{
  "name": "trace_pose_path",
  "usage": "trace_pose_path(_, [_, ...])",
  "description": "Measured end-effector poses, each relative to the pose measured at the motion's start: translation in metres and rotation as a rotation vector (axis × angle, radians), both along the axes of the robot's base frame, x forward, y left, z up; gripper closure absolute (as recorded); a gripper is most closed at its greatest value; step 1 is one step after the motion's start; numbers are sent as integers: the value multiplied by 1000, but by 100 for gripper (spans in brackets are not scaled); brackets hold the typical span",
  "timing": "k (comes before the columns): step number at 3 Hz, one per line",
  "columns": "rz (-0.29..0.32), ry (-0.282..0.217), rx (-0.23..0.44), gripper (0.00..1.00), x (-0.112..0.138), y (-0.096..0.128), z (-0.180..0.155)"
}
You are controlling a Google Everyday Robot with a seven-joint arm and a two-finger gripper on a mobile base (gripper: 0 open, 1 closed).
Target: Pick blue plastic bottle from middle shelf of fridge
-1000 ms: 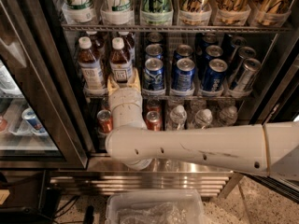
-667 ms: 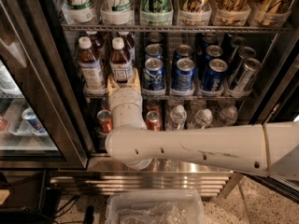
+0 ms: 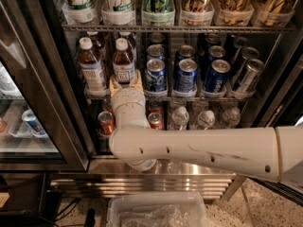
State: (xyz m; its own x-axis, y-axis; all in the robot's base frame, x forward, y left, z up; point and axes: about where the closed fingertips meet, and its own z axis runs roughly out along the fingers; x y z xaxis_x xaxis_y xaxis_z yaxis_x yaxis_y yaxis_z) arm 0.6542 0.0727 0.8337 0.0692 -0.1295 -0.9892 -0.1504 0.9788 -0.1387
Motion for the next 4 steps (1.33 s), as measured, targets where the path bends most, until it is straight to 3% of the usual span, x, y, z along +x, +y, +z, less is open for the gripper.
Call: trace_pose_path(4, [15,-37,45,100,-1,-3,20])
